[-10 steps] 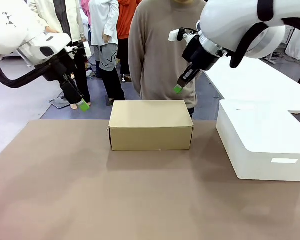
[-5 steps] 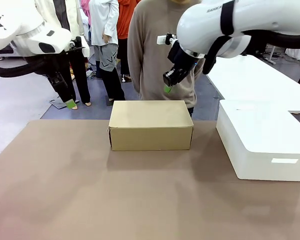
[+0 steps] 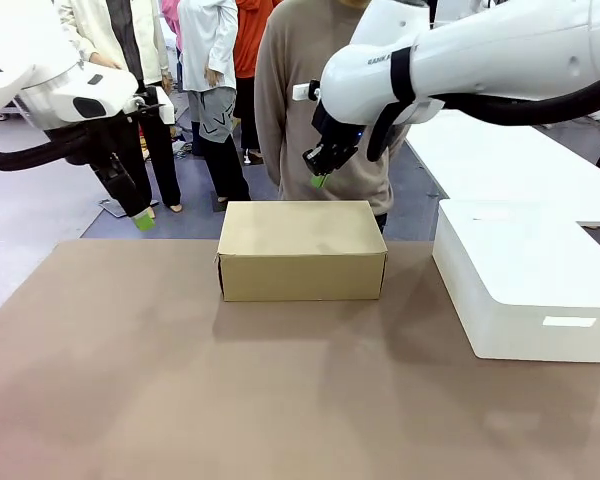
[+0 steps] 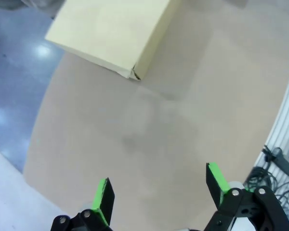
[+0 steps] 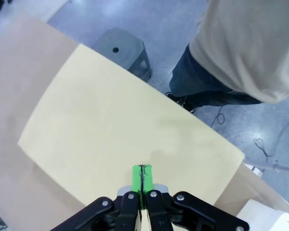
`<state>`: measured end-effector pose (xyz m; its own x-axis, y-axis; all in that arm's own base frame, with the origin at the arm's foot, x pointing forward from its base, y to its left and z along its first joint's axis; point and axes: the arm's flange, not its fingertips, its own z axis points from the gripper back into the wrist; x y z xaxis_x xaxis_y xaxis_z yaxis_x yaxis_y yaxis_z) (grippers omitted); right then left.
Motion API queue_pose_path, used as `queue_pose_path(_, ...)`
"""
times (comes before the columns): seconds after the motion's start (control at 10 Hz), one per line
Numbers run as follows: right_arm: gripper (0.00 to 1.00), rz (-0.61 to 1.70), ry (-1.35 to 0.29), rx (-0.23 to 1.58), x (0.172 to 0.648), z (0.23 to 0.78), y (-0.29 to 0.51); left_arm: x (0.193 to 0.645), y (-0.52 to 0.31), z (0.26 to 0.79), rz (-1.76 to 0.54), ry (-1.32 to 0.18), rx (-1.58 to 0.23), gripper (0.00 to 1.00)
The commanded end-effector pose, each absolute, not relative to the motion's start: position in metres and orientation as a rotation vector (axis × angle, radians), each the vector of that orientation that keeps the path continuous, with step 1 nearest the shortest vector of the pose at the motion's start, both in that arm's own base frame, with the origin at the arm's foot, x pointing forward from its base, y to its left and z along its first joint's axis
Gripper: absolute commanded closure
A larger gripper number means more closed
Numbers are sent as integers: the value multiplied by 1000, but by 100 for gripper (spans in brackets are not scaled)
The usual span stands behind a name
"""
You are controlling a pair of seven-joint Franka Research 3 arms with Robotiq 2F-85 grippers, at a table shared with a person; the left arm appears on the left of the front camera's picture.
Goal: Pack the shoes into the box.
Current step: Press down on the lid of the Shoes Box.
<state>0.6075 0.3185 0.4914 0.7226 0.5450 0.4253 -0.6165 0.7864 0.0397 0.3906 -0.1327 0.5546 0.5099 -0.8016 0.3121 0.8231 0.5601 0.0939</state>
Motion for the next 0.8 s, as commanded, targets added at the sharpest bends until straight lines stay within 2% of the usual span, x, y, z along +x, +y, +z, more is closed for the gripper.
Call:
queue_pose_path(0.0, 100, 608, -409, 158, 624, 488, 333, 382, -127, 552, -936, -352, -124, 0)
queue_pose_path(0.7, 100, 570, -366, 90, 651, 408, 345, 389, -130, 554, -965, -343, -91, 0)
